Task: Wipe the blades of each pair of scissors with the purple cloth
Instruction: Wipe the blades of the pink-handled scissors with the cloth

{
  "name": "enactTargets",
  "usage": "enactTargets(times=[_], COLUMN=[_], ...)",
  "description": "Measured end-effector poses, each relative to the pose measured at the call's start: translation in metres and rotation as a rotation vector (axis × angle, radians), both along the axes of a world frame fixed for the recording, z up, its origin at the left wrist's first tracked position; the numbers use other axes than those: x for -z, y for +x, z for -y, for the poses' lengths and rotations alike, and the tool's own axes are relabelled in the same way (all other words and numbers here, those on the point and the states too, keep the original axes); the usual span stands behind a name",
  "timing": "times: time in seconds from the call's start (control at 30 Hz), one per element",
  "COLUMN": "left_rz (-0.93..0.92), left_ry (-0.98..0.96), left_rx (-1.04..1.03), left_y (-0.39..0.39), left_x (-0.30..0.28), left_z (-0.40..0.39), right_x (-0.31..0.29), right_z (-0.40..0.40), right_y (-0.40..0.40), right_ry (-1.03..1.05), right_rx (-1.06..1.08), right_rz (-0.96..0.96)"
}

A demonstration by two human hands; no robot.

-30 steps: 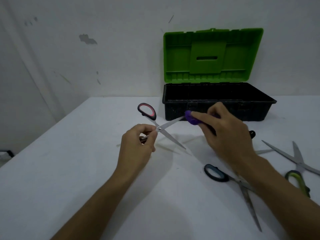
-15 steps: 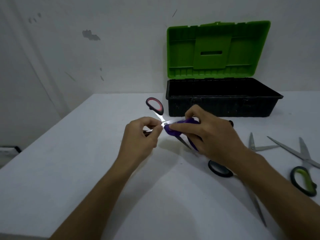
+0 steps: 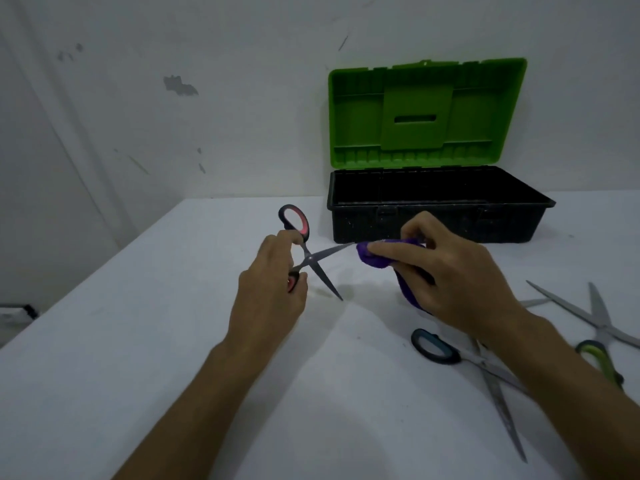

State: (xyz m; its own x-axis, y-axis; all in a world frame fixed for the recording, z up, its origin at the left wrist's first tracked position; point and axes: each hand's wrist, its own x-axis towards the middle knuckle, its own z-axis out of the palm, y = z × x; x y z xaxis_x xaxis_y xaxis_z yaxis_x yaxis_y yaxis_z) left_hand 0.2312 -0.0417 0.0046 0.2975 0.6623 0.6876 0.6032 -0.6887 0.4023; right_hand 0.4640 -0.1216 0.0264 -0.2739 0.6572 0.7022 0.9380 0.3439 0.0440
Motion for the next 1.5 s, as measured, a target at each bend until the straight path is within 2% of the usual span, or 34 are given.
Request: enactTargets(times=[0.27,0.33,0.4,0.5,0.57,0.63,0.7,0.77,0.97,1.17,1.23,1.33,1.43,1.5], left_rz=[-0.022,0.038,0.145,0.453,0.633,0.716,0.738,0.725,0.527,0.390,0.361,0.269,0.244,0.278], left_ry=[0.092,0.029,-0.154,-0.736,-1.029,-1.175,-1.234,-1.247,-1.147,-1.073,-0.985,-0.856,-0.853,-0.869], left_rx=[-0.044,-0.020,0.050,0.264,0.422,0.549,0.606,0.611,0.552,0.550,0.531,0.534,0.482,0.436], left_y=[-0.002,0.000,0.003,0.008,0.011,0.014,0.016,0.016,0.015,0.021,0.021,0.017,0.016,0.017], left_x=[-0.003,0.000,-0.001,-0.012,-0.020,-0.024,-0.025,-0.024,-0.016,-0.016,-0.015,-0.016,-0.014,-0.014], left_z=[-0.003,-0.004,-0.004,0.004,0.010,0.016,0.019,0.020,0.022,0.033,0.033,0.030,0.029,0.027], right_x=[-0.003,-0.004,-0.005,-0.004,-0.001,0.002,0.004,0.004,0.003,0.012,0.017,0.016,0.007,0.005], right_z=[0.002,0.002,0.003,0.002,-0.001,-0.002,-0.003,-0.003,-0.002,-0.006,-0.009,-0.018,-0.025,-0.022], right_y=[0.000,-0.001,-0.002,-0.006,-0.009,-0.011,-0.011,-0.010,-0.010,-0.023,-0.027,-0.019,0.002,0.008], right_ry=[0.163,0.222,0.263,0.258,0.224,0.196,0.192,0.203,0.198,0.126,0.085,0.077,0.108,0.144], right_rx=[0.005,-0.002,-0.009,-0.023,-0.034,-0.042,-0.050,-0.055,-0.061,-0.167,-0.168,-0.069,0.153,0.188], right_rz=[-0.132,-0.196,-0.240,-0.233,-0.207,-0.192,-0.196,-0.205,-0.199,-0.007,0.026,-0.022,-0.164,-0.223])
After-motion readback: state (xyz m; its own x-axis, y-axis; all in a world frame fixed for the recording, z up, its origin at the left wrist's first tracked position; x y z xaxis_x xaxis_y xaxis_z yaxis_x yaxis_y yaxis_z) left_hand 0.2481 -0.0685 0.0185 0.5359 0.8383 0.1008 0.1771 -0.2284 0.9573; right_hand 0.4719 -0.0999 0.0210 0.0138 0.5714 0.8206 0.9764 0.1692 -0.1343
